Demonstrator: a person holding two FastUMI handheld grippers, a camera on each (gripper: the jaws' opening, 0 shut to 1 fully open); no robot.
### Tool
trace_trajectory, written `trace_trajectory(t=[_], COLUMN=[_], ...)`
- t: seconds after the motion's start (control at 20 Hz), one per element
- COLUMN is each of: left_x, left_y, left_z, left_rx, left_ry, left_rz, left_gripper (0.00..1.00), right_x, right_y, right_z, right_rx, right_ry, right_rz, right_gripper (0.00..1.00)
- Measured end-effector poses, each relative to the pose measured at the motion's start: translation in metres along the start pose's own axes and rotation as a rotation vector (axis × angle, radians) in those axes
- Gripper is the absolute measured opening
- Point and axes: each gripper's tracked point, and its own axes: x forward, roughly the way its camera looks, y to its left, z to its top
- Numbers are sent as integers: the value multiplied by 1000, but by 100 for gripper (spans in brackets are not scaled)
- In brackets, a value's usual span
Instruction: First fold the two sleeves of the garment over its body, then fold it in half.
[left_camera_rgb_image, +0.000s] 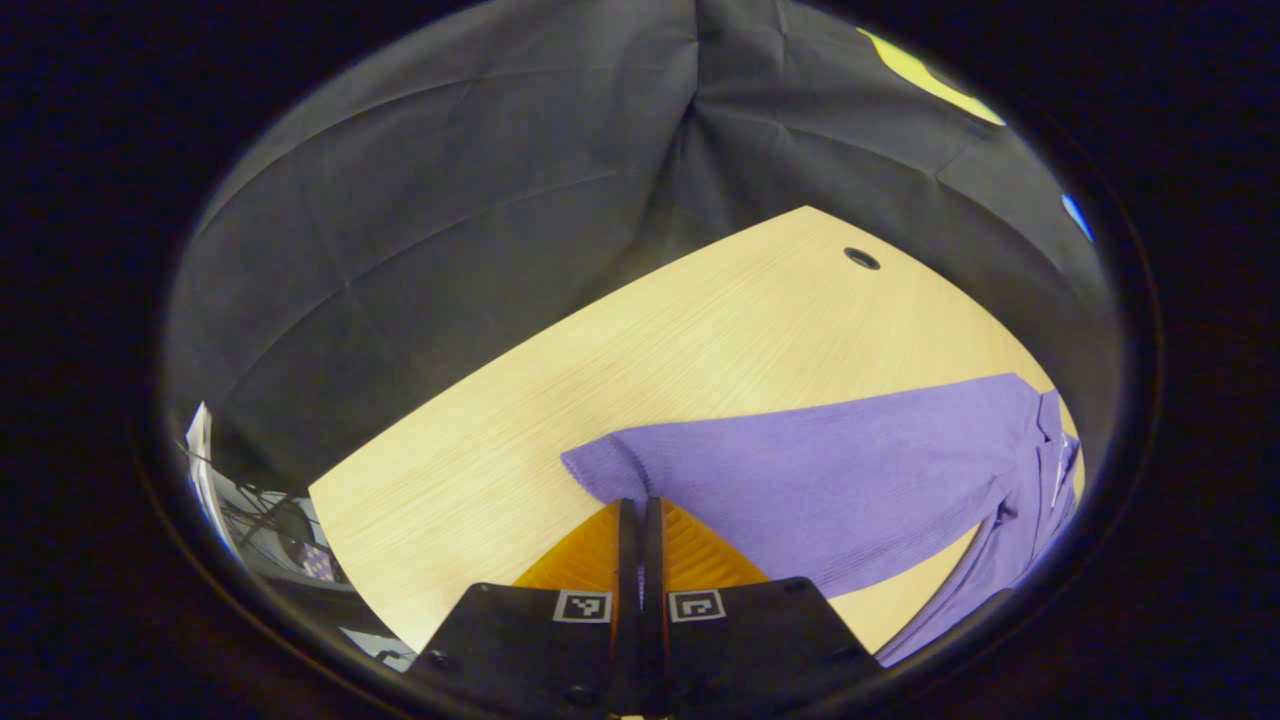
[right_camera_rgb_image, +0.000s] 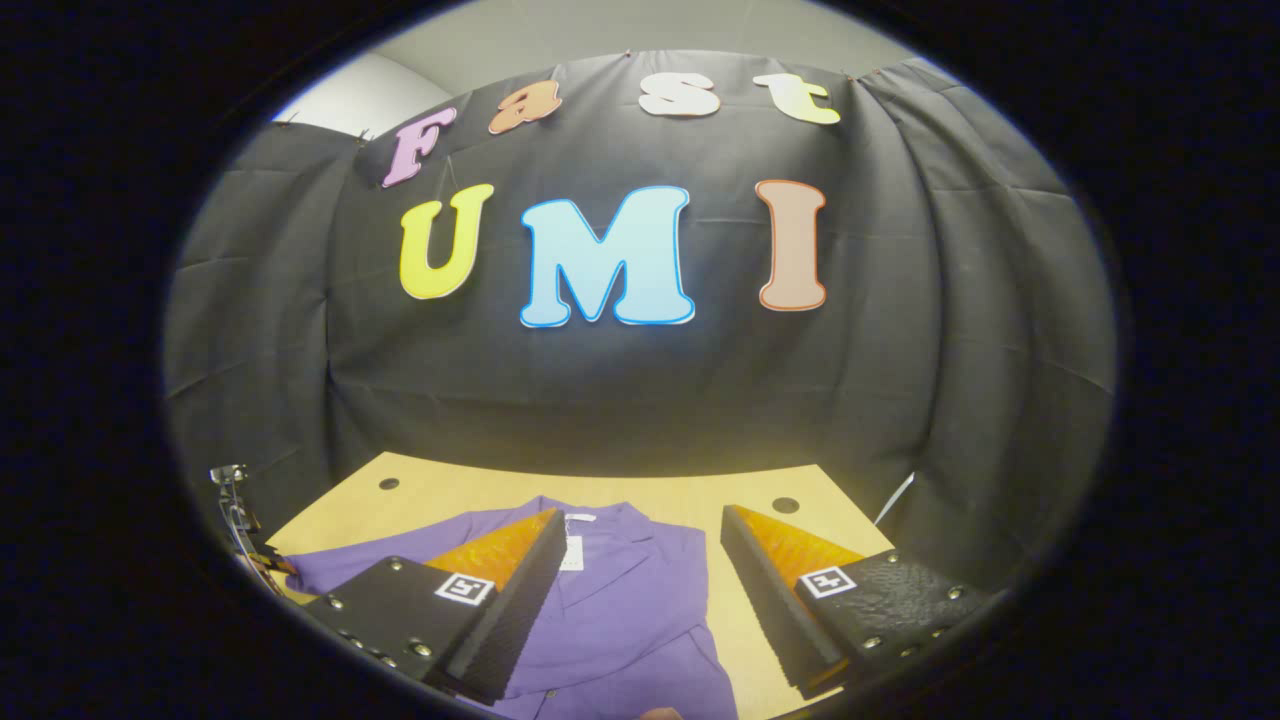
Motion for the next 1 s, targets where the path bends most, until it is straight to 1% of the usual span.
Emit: trace_trajectory(t=[0.1, 0.2, 0.35, 0.4, 0.5, 0.55, 0.6, 0.95, 1.0], left_x=[-10, -29, -52, -61, -78, -87, -95, -165, -175], left_y=[-12, -29, -51, -61, -85, -96, -107, -211, -227], left_z=[4, 9, 19, 21, 24, 26, 27, 26, 23], left_rx=[-47, -108, -147, -156, -163, -154, -138, -12, 4], left_ry=[-15, -33, -59, -67, -74, -80, -90, -105, -101], left_rz=[-60, -144, -244, -276, -341, -368, -392, -591, -628], left_gripper=[6, 7, 7, 7, 7, 7, 7, 6, 6], right_x=[1, 2, 2, 2, 2, 3, 3, -2, -3], right_y=[2, 3, 4, 4, 3, 2, 2, -9, -12], right_z=[-1, -2, -3, -4, -4, -4, -5, -4, -3], right_rx=[0, -1, -3, -5, -10, -14, -16, -31, -31], right_ry=[3, 10, 15, 14, 11, 12, 12, -4, -7], right_rz=[3, 8, 14, 14, 14, 13, 13, -6, -14], right_gripper=[91, 92, 92, 99, 99, 99, 95, 95, 91])
